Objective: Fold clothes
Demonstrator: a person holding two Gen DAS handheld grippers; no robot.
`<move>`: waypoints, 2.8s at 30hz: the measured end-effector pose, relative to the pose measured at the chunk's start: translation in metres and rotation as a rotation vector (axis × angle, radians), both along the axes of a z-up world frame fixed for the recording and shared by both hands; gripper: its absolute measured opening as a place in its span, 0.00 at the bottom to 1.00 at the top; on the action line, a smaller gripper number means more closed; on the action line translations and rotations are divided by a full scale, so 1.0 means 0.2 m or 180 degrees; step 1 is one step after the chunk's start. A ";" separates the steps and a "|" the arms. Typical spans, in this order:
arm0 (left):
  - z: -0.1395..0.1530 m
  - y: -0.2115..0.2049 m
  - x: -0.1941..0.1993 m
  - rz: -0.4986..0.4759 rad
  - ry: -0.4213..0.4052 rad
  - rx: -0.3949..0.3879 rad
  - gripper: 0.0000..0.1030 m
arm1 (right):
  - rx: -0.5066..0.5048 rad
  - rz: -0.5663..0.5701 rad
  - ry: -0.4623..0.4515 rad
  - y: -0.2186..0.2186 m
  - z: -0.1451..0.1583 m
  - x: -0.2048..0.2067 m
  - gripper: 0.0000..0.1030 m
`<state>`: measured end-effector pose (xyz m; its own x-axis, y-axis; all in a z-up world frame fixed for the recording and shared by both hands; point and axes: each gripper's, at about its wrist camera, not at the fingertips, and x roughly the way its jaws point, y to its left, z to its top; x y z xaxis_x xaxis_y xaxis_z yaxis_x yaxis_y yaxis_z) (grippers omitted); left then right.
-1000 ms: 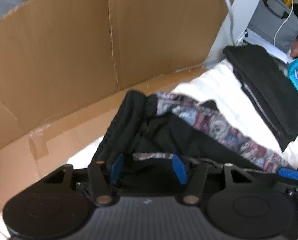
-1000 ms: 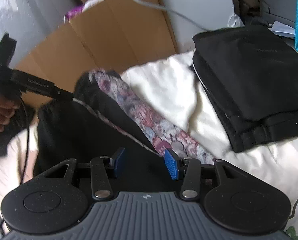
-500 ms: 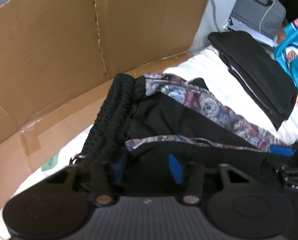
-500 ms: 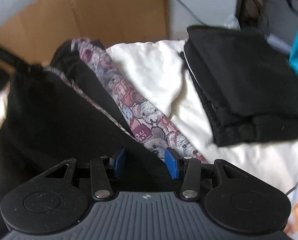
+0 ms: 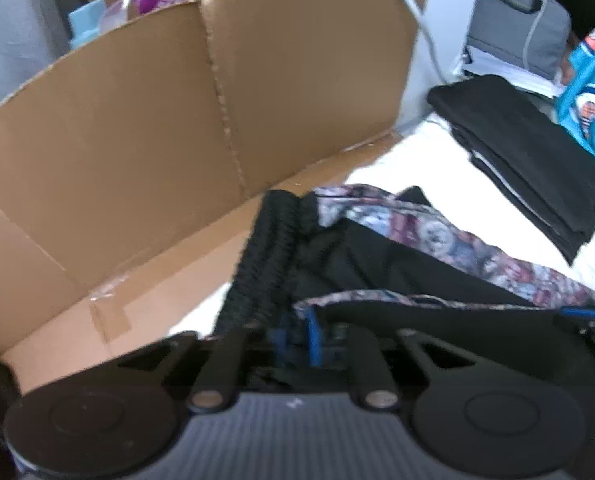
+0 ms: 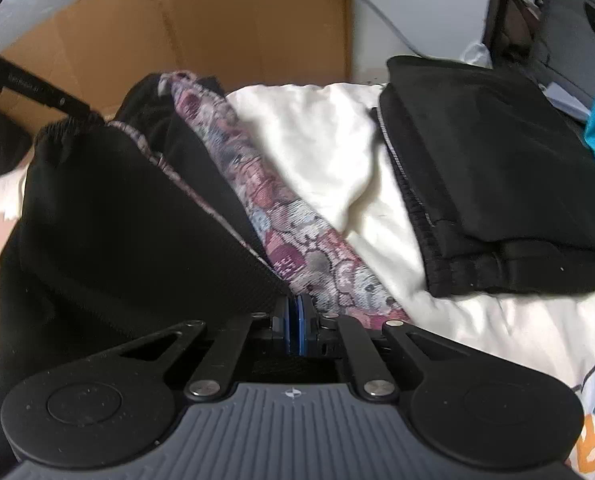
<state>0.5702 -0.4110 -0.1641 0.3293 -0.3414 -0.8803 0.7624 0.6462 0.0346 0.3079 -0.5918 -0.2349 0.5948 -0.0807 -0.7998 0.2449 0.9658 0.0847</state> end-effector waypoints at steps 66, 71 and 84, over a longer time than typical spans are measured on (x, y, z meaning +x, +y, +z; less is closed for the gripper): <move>0.03 -0.26 0.13 0.0074 -0.0367 -0.0266 0.45 | 0.0656 -0.0411 -0.0665 -0.14 0.04 -0.03 0.02; 0.10 -0.11 0.07 0.0084 -0.0411 -0.0119 0.44 | 0.0752 -0.0386 -0.0620 -0.11 0.04 -0.01 0.10; -0.23 0.01 -0.01 0.0159 -0.0059 0.0256 0.31 | 0.0632 -0.0321 -0.0284 -0.04 -0.02 0.01 0.12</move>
<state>0.5683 -0.4084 -0.2101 0.3606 -0.2526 -0.8979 0.7281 0.6779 0.1017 0.3107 -0.5999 -0.2393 0.6608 0.0102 -0.7505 0.3223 0.8991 0.2961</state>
